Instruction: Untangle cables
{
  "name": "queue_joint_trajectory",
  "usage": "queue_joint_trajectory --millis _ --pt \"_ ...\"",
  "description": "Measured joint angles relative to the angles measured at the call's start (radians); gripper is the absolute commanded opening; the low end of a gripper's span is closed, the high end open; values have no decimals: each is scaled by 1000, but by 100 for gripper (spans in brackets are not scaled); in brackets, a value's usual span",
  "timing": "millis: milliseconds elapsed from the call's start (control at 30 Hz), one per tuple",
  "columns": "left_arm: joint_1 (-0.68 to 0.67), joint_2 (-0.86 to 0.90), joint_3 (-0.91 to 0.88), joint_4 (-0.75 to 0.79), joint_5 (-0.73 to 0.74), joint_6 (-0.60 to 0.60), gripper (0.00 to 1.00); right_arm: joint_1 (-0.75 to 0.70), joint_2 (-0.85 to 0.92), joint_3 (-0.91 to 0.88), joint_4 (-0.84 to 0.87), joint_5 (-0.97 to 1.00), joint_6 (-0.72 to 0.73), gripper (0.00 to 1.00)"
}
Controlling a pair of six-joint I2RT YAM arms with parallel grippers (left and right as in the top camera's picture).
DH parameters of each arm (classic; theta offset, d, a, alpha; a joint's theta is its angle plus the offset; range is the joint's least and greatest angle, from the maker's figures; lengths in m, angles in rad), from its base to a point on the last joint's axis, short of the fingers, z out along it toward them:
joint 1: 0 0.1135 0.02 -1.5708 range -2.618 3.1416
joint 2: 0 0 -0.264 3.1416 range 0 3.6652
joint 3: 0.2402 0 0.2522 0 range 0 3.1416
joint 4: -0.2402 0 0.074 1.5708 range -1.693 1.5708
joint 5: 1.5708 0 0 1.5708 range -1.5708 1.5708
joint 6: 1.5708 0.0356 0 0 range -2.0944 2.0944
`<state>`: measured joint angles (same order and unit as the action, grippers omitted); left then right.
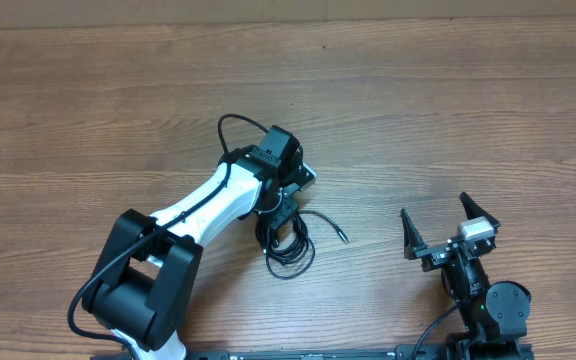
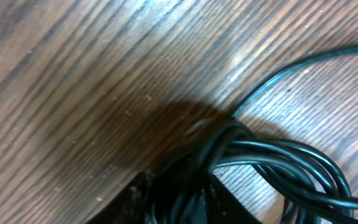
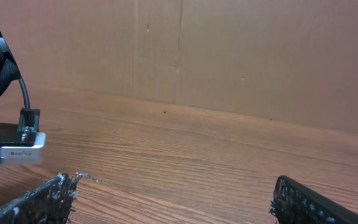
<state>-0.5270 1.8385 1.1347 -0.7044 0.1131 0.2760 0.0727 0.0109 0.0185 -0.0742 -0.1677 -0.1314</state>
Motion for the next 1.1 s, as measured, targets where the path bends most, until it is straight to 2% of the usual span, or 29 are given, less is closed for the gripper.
queue_joint_trajectory --millis 67,333,467,633,867,900,933,1000,1033,1100 --pt "0 0 0 1 14 6 5 0 0 0 0 0 0 100" --pt "0 0 1 13 34 12 4 0 0 0 0 0 0 100" --pt "0 2 42 -37 23 -36 4 0 0 0 0 0 0 100" --pt "0 4 171 -157 -13 -152 4 0 0 0 0 0 0 100" --pt "0 4 318 -294 -30 -485 4 0 0 0 0 0 0 100" --pt "0 4 319 -309 -31 -530 6 0 0 0 0 0 0 100" --pt "0 4 319 -325 -32 -578 15 0 0 0 0 0 0 100" --pt "0 4 319 -344 -31 -651 26 0 0 0 0 0 0 100" --pt "0 4 319 -347 -31 -682 36 0 0 0 0 0 0 100" --pt "0 4 319 -352 -27 -723 46 0 0 0 0 0 0 100"
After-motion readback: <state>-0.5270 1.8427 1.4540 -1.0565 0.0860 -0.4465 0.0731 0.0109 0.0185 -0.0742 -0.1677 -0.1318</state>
